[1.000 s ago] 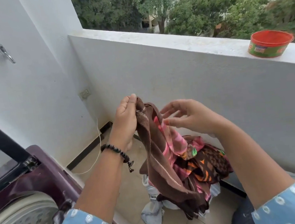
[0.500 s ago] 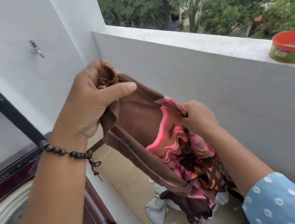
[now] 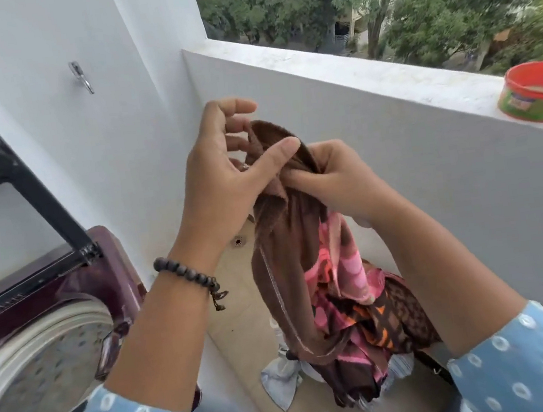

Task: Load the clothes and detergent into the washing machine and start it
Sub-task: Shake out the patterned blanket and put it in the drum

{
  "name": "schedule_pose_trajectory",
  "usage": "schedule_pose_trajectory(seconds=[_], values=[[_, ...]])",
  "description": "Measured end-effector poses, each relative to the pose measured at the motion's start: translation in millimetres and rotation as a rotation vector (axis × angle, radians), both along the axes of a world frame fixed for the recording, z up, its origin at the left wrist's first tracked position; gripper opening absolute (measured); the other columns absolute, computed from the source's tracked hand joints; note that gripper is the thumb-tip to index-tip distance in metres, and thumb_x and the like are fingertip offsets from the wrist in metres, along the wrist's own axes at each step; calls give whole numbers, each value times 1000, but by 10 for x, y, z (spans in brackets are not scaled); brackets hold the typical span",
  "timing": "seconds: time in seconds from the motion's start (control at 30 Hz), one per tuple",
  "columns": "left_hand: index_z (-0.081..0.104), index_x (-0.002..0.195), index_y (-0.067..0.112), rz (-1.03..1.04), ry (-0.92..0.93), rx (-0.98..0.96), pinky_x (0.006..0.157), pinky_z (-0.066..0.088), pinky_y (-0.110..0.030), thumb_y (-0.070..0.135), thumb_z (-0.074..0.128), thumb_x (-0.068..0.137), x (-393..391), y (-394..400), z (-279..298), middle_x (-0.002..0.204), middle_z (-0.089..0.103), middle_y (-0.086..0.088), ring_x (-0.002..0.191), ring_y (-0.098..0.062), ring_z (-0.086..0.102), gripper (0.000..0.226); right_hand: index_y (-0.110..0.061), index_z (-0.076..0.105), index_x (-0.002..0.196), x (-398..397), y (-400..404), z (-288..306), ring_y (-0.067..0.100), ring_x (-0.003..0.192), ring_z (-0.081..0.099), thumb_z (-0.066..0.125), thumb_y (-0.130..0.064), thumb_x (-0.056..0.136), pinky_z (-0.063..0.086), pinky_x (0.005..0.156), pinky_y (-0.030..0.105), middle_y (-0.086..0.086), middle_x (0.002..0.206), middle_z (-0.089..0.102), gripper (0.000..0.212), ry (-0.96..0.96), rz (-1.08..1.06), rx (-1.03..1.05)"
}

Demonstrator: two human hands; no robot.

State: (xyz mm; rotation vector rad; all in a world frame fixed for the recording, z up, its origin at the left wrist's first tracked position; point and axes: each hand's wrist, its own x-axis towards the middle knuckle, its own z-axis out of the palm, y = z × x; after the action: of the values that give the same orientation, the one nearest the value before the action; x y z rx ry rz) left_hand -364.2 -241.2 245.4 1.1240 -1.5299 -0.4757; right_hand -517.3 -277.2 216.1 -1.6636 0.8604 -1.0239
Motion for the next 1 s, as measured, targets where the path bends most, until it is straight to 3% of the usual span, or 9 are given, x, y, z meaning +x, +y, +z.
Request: schedule_pose_trajectory(seconds=[0.13,0.23,0.3,0.4,0.6,0.73,0.8,0.9,1.0], values=[[52,111,23,-11,-21,118,72,55,-24,30,86,70,-132,77,-265,96,66,6,84,-8,66,53,5,66,83,-76,-56,114,20,67,56,63,-8,85,51,63,49,25,75,65,14,44,-135,-165],[52,105,25,54,-150,288,69,54,-27,25,81,75,-305,113,-605,90,65,11,78,-4,64,41,-12,65,84,-174,-89,149,19,72,62,57,-6,80,55,68,42,10,78,67,11,60,-235,-219],[53,108,26,34,-193,429,74,56,-30,33,78,77,-427,133,-858,93,62,14,80,-2,62,40,-15,68,89,-256,-88,150,23,79,67,54,-6,81,57,76,43,6,83,70,18,44,-256,-203],[50,116,33,-95,-105,530,85,56,-31,56,80,68,-592,172,-1105,109,61,17,97,-3,62,61,-11,71,93,-323,-53,116,23,78,68,55,-2,89,57,78,45,12,86,72,19,42,-258,-152],[56,113,27,-35,26,563,78,56,-28,36,73,84,-636,109,-1185,108,64,12,87,-5,65,35,-15,73,93,-376,45,49,20,75,69,56,-3,93,59,75,43,10,84,74,21,66,-205,-53],[60,101,20,-3,196,523,76,57,-31,24,60,96,-591,120,-1242,98,67,2,85,-12,65,6,-25,67,115,-430,66,35,27,84,69,44,3,96,57,81,44,10,92,73,40,33,-177,0],[56,94,12,18,303,477,74,52,-30,17,52,99,-567,156,-1263,89,64,1,80,-8,60,8,-24,68,114,-492,62,42,16,87,68,40,6,96,58,82,37,0,94,73,45,40,-164,3],[45,92,5,-14,395,444,68,45,-16,9,48,100,-468,224,-1212,82,57,8,71,4,53,9,-23,71,98,-593,52,11,7,82,69,39,13,92,58,75,24,-8,87,75,48,63,-120,48],[47,93,2,-54,312,433,70,43,-26,17,48,101,-405,244,-1224,80,50,0,72,-6,48,17,-26,66,111,-679,73,-30,14,86,70,49,13,90,59,77,27,-2,95,72,47,154,36,94]])
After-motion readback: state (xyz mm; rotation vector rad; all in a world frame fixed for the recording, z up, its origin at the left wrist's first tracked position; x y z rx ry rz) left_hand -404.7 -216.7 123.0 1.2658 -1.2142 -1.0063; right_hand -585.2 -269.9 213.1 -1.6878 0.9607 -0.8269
